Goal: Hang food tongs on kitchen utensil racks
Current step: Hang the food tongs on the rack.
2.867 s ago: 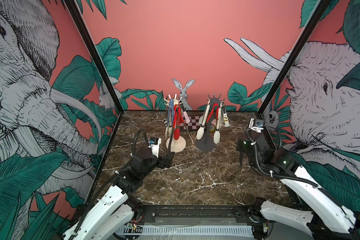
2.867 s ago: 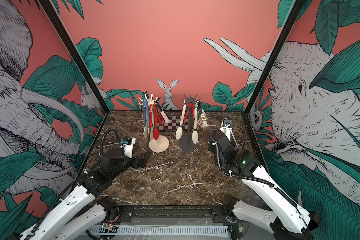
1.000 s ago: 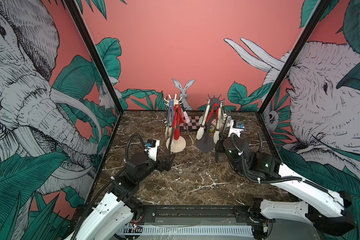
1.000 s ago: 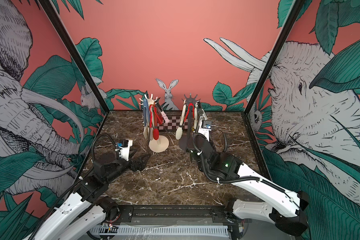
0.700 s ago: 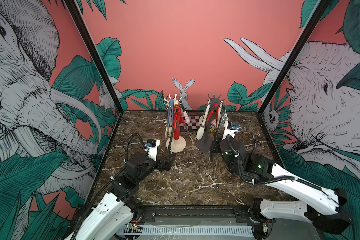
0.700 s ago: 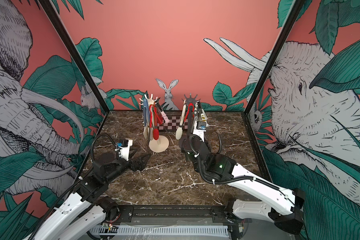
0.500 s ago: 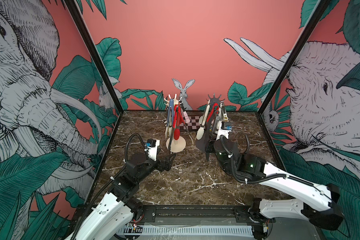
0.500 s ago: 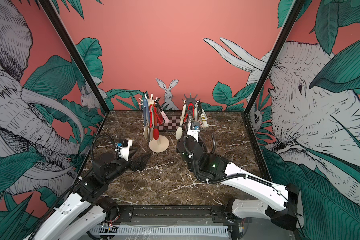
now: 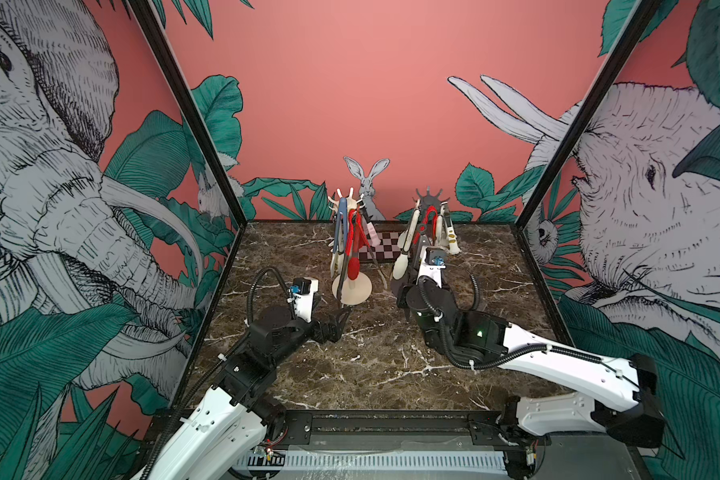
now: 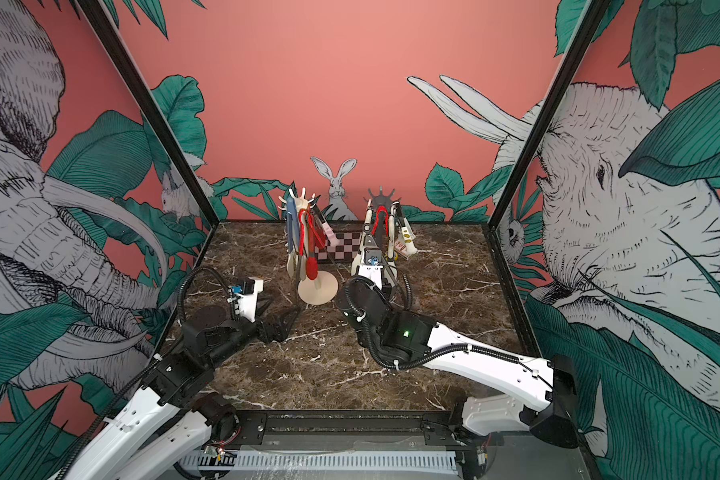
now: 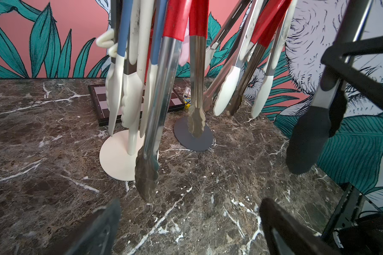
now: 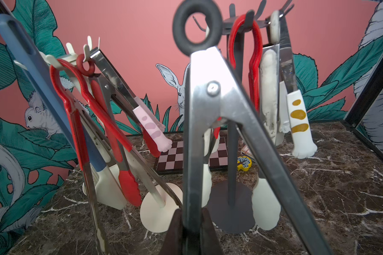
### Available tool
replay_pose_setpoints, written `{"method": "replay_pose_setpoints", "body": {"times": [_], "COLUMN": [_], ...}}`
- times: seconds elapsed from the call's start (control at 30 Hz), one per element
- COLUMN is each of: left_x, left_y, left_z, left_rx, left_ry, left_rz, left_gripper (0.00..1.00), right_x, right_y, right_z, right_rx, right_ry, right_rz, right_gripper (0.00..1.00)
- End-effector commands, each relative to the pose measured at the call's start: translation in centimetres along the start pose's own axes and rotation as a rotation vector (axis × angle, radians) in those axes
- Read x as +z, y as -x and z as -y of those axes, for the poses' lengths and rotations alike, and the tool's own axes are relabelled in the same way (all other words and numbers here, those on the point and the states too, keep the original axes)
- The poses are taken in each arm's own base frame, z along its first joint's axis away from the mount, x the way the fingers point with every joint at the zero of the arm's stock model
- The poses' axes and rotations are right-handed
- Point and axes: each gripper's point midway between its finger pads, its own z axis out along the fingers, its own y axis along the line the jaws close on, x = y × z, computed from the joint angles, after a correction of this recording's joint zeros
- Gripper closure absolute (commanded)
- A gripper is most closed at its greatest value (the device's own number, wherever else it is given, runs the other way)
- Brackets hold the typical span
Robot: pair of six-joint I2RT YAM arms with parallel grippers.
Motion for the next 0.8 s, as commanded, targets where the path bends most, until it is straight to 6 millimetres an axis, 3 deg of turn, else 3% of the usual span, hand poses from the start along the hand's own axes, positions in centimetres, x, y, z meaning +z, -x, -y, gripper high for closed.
{"method": "replay_pose_setpoints", "body": {"times": [0.0, 0.13, 0.67, 0.77], "left_x": [-0.7, -0.7, -0.8, -0.7], "left_y": [1.3, 1.1, 0.6, 0.5], "left_z": [0.2, 0.1, 0.0, 0.0], "left_rx": [0.012, 0.011, 0.009, 0.007], "left_ry": [0.004, 0.009, 0.015, 0.013], "left_rz": [0.031, 0.027, -0.001, -0.006], "left_gripper": [0.01, 0.01, 0.01, 0.01], "right_x": [-0.7, -0.7, 1.1, 1.2], "right_y": [3.0, 3.0, 2.0, 2.8], "right_z": [0.1, 0.4, -1.9, -2.2], "right_rx": [0.071, 0.072, 0.081, 0.103], "right_ry": [-0.032, -0.059, -0.101, -0.112], "right_rz": [0.089, 0.103, 0.109, 0.119], "right_gripper": [1.0, 1.0, 1.0, 1.0]}}
